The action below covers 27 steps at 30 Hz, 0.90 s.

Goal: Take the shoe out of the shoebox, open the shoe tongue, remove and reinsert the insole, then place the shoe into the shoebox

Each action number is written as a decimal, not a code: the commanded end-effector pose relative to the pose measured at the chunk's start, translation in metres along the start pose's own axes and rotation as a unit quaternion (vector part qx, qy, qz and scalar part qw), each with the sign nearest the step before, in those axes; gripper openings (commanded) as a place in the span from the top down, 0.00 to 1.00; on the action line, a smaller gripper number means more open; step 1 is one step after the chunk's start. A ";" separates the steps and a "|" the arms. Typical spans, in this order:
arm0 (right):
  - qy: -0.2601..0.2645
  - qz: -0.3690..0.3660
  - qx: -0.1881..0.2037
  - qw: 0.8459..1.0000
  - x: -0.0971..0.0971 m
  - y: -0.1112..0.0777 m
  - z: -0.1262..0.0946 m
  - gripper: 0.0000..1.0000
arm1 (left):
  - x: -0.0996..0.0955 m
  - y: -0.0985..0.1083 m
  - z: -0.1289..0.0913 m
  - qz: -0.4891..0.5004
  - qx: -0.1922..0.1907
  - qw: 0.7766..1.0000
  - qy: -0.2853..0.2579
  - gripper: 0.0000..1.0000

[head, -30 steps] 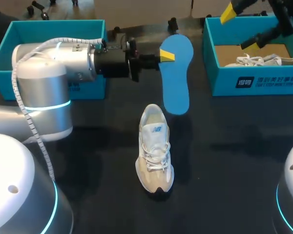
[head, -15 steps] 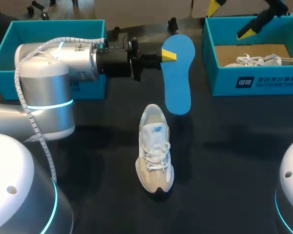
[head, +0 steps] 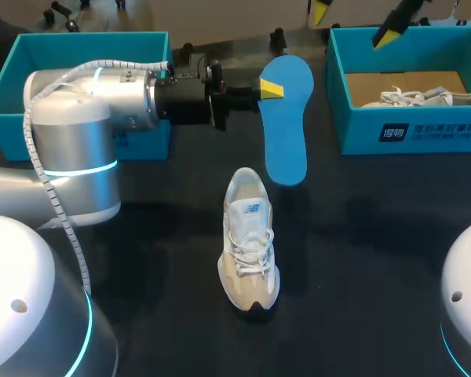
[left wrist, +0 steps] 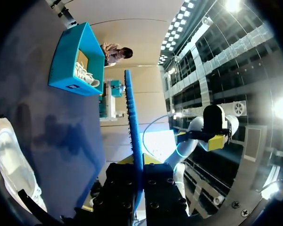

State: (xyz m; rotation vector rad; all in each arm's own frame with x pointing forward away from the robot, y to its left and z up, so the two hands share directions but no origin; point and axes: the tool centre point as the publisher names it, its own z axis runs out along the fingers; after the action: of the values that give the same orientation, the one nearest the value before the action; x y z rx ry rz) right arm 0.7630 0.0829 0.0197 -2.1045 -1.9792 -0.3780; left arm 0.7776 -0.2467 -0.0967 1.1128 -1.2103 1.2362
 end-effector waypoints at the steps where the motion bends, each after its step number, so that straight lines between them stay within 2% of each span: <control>1: -0.117 -0.001 0.004 0.993 0.009 0.002 -0.005 0.00 | -0.001 0.000 0.001 0.001 0.000 1.000 0.000 1.00; 6: -0.160 -0.001 0.008 0.987 0.016 0.003 -0.007 0.00 | -0.001 0.000 0.001 0.001 0.000 1.000 0.000 1.00; 11: -0.179 -0.002 -0.003 0.984 0.023 0.002 -0.011 0.00 | -0.001 0.000 0.001 0.001 0.000 1.000 0.000 1.00; 27: -0.186 -0.004 -0.016 0.982 0.034 -0.005 -0.009 0.00 | -0.001 0.000 0.001 0.001 0.000 1.000 0.000 1.00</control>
State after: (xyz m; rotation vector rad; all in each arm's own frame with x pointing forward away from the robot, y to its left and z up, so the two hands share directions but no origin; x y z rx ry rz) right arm 0.7596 0.1098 0.0385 -2.3170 -2.1803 -0.0328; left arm 0.7776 -0.2467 -0.0967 1.1127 -1.2103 1.2363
